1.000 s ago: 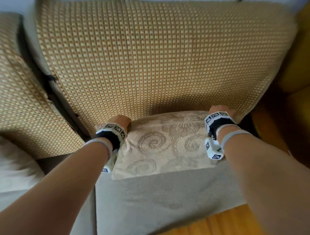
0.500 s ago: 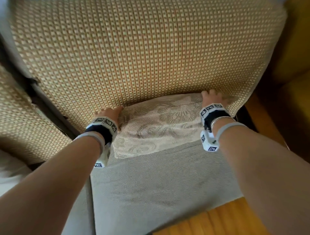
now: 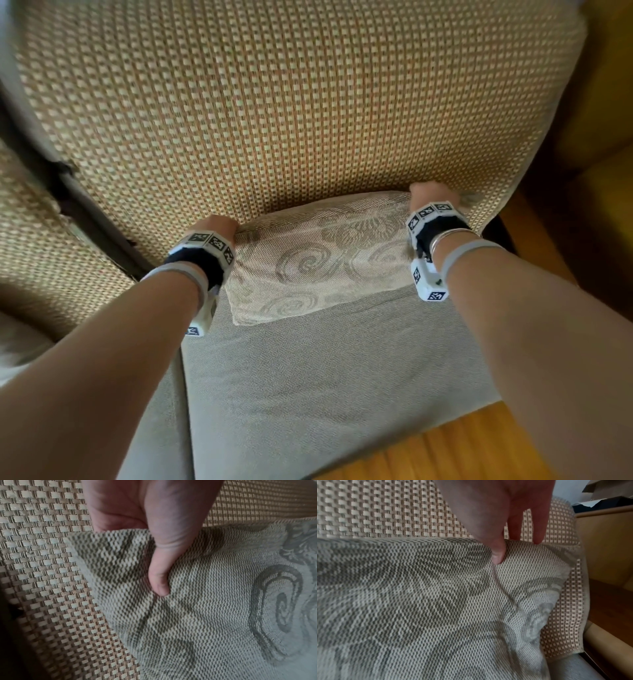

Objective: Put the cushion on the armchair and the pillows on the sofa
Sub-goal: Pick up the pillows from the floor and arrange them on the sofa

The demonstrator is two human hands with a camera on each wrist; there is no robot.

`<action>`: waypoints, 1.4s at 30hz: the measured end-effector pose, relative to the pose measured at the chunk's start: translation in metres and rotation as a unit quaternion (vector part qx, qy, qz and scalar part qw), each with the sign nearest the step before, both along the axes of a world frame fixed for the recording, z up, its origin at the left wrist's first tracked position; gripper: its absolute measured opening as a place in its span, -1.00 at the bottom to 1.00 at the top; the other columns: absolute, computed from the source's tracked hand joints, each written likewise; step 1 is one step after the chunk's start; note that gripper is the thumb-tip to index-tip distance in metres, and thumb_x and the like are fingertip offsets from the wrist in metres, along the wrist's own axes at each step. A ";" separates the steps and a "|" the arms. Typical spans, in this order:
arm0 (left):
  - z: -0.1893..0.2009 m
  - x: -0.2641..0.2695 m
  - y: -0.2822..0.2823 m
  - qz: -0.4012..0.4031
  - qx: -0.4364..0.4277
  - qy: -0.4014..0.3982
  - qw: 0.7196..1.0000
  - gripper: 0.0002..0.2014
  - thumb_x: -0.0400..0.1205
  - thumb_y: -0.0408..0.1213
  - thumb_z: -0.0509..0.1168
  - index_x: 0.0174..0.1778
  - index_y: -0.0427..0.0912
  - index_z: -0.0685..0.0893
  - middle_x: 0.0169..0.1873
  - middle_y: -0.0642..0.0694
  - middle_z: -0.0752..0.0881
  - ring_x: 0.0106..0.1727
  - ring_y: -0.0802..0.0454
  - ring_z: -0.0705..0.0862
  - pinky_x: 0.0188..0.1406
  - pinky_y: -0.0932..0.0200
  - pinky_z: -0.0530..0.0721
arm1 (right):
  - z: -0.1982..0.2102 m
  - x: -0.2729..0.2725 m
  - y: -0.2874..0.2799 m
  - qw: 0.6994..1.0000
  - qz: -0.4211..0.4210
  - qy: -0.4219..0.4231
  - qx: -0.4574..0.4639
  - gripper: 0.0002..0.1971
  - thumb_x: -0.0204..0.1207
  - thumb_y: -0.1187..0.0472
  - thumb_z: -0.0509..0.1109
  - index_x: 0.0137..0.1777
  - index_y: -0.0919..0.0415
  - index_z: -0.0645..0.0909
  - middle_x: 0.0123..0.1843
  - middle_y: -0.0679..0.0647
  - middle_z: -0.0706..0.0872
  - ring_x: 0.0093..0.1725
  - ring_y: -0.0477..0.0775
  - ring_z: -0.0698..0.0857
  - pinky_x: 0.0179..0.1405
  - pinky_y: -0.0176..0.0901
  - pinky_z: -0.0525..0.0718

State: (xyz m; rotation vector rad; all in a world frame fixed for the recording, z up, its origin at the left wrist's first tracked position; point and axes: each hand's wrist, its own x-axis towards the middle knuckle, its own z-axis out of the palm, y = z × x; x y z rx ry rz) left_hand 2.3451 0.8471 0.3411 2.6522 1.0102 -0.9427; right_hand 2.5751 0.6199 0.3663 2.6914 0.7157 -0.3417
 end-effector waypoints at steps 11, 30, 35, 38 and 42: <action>0.001 0.007 -0.006 -0.008 0.001 -0.059 0.998 -0.77 0.64 -0.43 0.18 0.14 -0.27 0.67 0.05 -0.26 0.75 0.12 -0.21 0.73 0.11 -0.06 0.71 | 0.013 0.007 -0.005 0.999 -0.040 -0.010 0.008 -0.75 0.60 0.49 0.13 0.07 0.48 0.65 0.10 0.35 0.72 0.12 0.34 0.70 -0.09 0.03 0.58; -0.010 0.012 -0.004 -0.016 0.013 -0.047 0.999 -0.75 0.65 -0.43 0.14 0.17 -0.25 0.65 0.07 -0.27 0.74 0.11 -0.21 0.73 0.05 0.00 0.69 | 0.012 0.008 -0.001 0.997 -0.069 -0.009 -0.016 -0.79 0.62 0.47 0.15 -0.01 0.48 0.64 0.12 0.35 0.72 0.14 0.34 0.70 -0.13 0.05 0.58; -0.012 0.010 -0.002 0.016 -0.002 -0.070 0.997 -0.67 0.57 -0.41 0.23 0.26 -0.19 0.55 0.06 -0.28 0.73 0.06 -0.23 0.73 -0.13 0.00 0.64 | 0.011 0.005 0.000 0.998 -0.052 -0.017 -0.021 -0.78 0.61 0.46 0.16 0.10 0.41 0.63 0.17 0.35 0.70 0.21 0.36 0.67 0.12 0.18 0.62; -0.007 0.008 -0.004 0.030 -0.032 -0.070 0.997 -0.50 0.51 -0.43 0.29 0.39 -0.05 0.45 0.05 -0.28 0.73 0.04 -0.25 0.74 -0.15 -0.02 0.68 | 0.016 -0.001 -0.001 0.999 -0.038 -0.028 -0.018 -0.77 0.61 0.45 0.16 0.14 0.38 0.62 0.13 0.31 0.72 0.17 0.35 0.68 0.10 0.18 0.63; 0.007 0.005 -0.001 0.027 -0.065 -0.071 0.995 -0.31 0.48 -0.41 0.41 0.53 -0.05 0.33 0.22 -0.30 0.67 0.22 -0.28 0.68 0.04 -0.08 0.66 | 0.035 -0.012 0.002 1.000 -0.021 -0.012 -0.012 -0.78 0.60 0.43 0.17 0.09 0.39 0.64 0.11 0.31 0.72 0.17 0.33 0.68 0.07 0.08 0.63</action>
